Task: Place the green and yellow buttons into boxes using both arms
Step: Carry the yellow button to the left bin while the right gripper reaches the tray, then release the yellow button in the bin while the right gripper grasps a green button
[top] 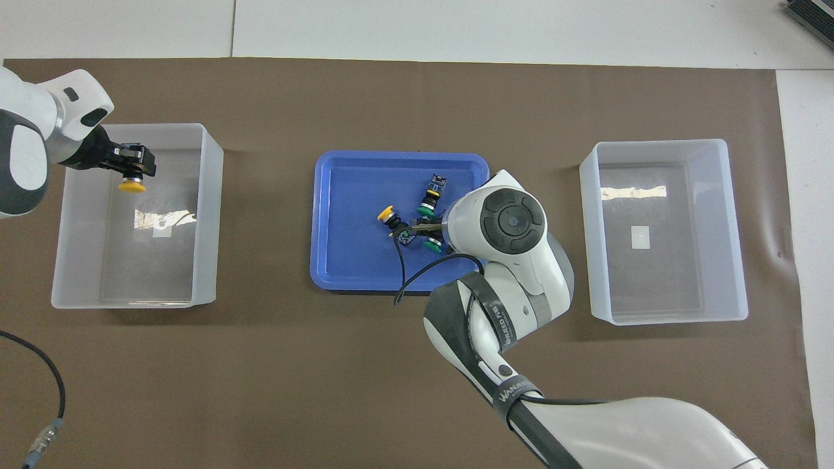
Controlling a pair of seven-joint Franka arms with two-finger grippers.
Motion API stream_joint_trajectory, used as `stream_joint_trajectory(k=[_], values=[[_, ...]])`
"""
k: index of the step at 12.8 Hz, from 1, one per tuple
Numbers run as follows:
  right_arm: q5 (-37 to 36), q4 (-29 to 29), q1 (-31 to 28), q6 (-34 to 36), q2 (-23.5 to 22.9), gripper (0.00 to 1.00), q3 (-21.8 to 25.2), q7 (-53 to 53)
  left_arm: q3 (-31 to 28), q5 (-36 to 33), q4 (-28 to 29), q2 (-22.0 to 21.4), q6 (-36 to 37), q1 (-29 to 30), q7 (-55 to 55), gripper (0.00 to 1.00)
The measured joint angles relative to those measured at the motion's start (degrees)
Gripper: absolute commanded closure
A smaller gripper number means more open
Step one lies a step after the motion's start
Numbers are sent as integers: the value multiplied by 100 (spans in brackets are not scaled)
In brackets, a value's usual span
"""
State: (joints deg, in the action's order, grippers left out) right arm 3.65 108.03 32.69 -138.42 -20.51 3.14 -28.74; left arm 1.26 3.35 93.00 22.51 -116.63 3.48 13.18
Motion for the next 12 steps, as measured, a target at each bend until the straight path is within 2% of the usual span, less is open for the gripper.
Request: stream_joint_trajectory(k=[5, 8, 9, 10, 12], values=[[0, 230, 13, -442, -198, 0, 1, 200, 73, 0, 874, -24, -1076, -13, 10, 100], [0, 237, 22, -559, -268, 2, 0, 200, 84, 0, 1125, -21, -1396, -14, 11, 100], [0, 242, 24, -559, -268, 14, 0, 200, 85, 0, 1163, -21, -1465, -14, 11, 100], [0, 246, 34, -559, -268, 31, -1, 200, 86, 0, 1213, -18, -1565, -15, 11, 100], [1, 256, 83, -558, -268, 82, -2, 200, 90, 0, 1367, -13, -1829, -17, 11, 100]])
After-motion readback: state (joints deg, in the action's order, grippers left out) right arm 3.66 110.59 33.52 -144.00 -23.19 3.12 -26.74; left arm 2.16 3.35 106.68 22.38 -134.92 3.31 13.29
